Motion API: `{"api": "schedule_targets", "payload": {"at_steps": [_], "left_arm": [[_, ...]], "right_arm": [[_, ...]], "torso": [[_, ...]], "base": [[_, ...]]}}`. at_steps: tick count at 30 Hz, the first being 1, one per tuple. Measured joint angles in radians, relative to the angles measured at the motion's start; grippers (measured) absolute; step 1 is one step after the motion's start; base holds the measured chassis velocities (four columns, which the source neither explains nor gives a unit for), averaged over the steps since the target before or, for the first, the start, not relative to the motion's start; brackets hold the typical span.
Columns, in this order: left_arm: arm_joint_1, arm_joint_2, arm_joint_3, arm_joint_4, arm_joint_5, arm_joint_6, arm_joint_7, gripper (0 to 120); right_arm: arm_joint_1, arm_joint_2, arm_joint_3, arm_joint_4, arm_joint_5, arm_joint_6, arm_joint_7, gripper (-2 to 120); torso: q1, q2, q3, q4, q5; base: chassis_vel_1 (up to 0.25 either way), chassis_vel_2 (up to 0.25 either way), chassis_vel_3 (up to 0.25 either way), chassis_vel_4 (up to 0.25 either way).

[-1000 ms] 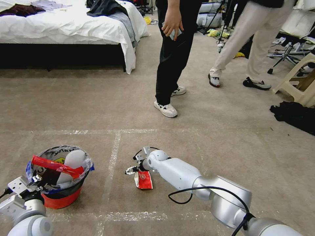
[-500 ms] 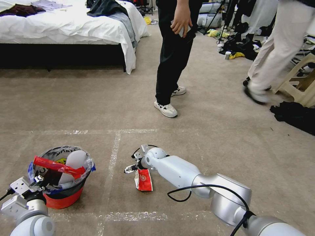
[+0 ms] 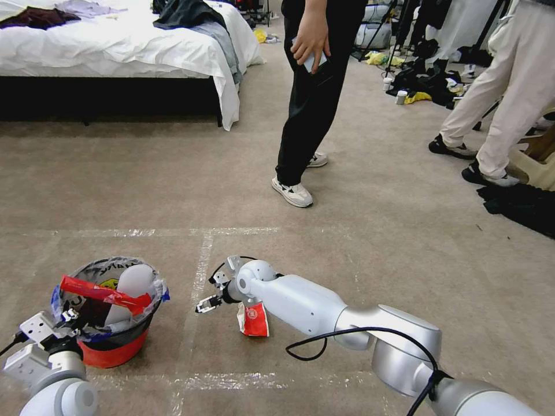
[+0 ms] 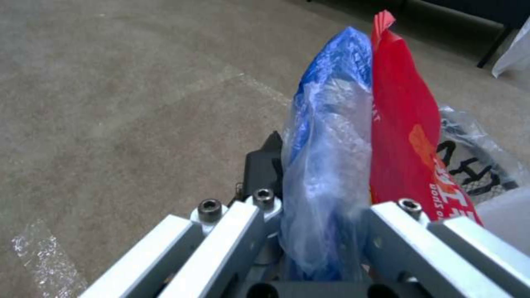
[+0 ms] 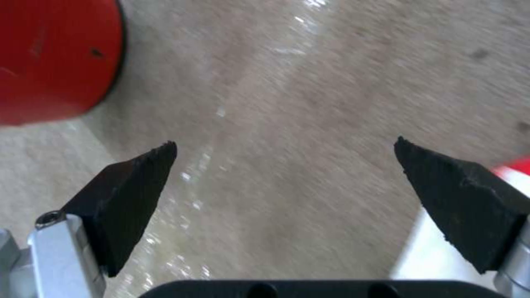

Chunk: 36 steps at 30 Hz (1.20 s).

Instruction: Pick up the trash bin and place the garbage on the floor into it.

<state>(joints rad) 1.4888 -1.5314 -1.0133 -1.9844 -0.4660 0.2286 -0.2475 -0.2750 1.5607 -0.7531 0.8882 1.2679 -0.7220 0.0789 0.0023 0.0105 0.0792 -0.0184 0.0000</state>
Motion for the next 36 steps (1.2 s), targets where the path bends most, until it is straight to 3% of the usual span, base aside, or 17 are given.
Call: {"api": "schedule_targets", "payload": {"at_steps": [19, 36], "left_arm": [[0.001, -0.009, 0.02, -0.004, 0.009, -0.002, 0.0, 4], [0.001, -0.004, 0.016, 0.007, 0.006, -0.005, 0.0, 4]], "right_arm": [[0.024, -0.147, -0.047, 0.092, -0.004, -0.011, 0.036, 100], [0.011, -0.163, -0.072, 0.122, 0.0, -0.01, 0.04, 100]], "torso": [[0.0, 0.0, 0.0, 0.0001, 0.0001], [0.0, 0.0, 0.0, 0.0003, 0.0001]], "base": [[0.0, 0.0, 0.0, 0.0], [0.0, 0.0, 0.0, 0.0]]}}
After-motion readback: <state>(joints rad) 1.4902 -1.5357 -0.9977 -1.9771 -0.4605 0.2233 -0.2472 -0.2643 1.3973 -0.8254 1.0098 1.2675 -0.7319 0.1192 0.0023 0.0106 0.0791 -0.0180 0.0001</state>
